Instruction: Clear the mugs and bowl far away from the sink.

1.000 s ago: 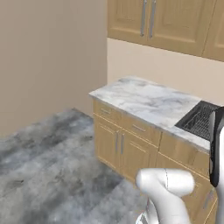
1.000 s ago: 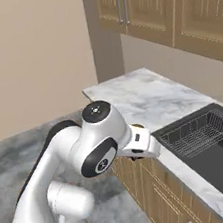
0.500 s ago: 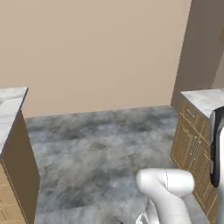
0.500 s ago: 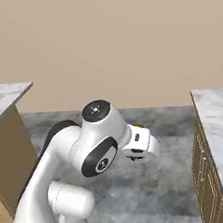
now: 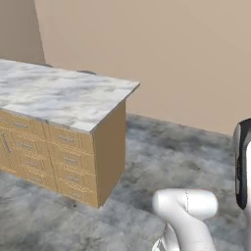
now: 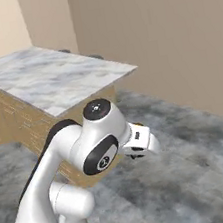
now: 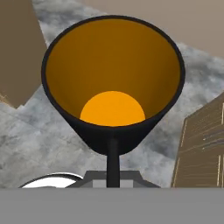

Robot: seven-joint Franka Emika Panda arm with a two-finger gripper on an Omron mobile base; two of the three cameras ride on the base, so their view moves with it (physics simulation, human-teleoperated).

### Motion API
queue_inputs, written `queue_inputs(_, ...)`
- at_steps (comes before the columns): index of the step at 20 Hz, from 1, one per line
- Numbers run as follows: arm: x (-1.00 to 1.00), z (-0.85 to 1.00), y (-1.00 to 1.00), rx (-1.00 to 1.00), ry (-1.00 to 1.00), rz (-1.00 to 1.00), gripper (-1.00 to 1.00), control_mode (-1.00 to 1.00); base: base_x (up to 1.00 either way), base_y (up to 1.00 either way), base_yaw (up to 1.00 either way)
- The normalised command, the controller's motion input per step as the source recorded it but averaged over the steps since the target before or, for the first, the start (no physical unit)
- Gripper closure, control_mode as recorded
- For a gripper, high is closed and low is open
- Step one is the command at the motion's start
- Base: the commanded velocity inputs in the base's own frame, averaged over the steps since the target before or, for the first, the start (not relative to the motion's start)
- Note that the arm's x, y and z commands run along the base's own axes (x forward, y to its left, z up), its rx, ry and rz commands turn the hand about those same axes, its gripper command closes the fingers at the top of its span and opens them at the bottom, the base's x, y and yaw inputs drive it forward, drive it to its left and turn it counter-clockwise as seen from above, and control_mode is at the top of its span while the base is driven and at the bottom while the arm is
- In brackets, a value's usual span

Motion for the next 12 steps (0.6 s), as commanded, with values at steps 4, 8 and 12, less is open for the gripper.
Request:
queue_inputs(4, 0.00, 0.00, 0.00, 0.00, 0.00, 0.00, 1.00, 1.00, 0.89, 0.00, 0.68)
queue_inputs(8, 0.00, 0.00, 0.00, 0.00, 0.00, 0.00, 1.00, 1.00, 1.00, -0.10, 0.60)
queue_inputs(12, 0.00, 0.00, 0.00, 0.00, 0.00, 0.00, 1.00, 1.00, 0.99, -0.48, 0.53)
